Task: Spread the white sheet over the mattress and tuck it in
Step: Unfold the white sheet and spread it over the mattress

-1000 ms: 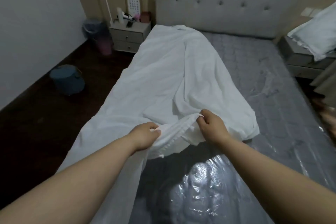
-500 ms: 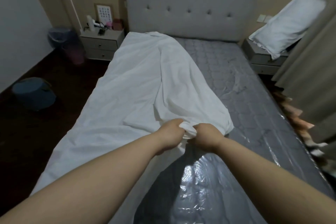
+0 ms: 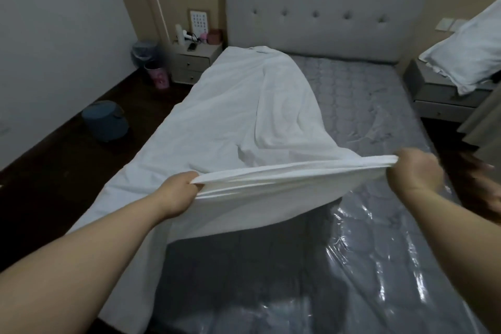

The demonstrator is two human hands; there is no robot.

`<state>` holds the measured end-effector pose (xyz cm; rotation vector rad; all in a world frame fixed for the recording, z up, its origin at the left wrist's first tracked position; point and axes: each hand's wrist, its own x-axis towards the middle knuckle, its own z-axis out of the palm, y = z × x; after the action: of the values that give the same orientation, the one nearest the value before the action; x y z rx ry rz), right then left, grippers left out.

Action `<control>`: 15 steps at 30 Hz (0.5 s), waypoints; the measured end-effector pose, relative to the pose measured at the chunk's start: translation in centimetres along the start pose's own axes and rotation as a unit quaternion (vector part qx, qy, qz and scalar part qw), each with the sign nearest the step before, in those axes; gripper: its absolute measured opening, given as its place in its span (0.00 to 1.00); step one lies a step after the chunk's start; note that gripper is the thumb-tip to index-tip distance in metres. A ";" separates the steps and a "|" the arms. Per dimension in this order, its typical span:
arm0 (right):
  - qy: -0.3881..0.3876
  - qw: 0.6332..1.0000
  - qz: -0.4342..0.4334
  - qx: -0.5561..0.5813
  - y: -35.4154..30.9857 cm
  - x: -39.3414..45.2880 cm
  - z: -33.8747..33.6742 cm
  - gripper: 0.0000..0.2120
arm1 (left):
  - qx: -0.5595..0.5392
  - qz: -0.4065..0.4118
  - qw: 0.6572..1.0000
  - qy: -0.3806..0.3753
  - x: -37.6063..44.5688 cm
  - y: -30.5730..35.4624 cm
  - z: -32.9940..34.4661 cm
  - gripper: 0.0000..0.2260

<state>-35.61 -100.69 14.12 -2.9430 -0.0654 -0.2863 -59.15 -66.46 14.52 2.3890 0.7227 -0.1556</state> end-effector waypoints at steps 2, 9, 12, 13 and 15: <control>0.032 0.997 0.016 0.069 1.4 1.2 -1.4 0.12 | 0.061 -0.019 0.996 0.061 0.0 -0.9 0.3 0.08; -0.152 0.944 -0.081 0.283 -4.8 -2.3 -3.2 0.09 | 0.168 -0.204 0.964 0.026 -4.0 1.7 4.2 0.34; -0.195 0.937 -0.203 0.208 -7.2 -6.2 -3.6 0.08 | 0.048 -0.060 0.997 -0.002 -4.4 7.2 7.3 0.45; -0.201 0.930 -0.236 0.199 -7.8 -7.7 -3.6 0.09 | 0.007 -0.021 1.000 -0.014 -4.6 8.9 8.6 0.44; -0.213 0.915 -0.285 0.192 -8.6 -9.2 -3.5 0.10 | -0.033 0.018 0.999 -0.012 -4.4 12.0 10.2 0.28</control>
<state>-45.78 -93.17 17.19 -2.4694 -0.9310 0.2765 -55.79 -82.42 14.09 2.3318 0.6640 -0.1432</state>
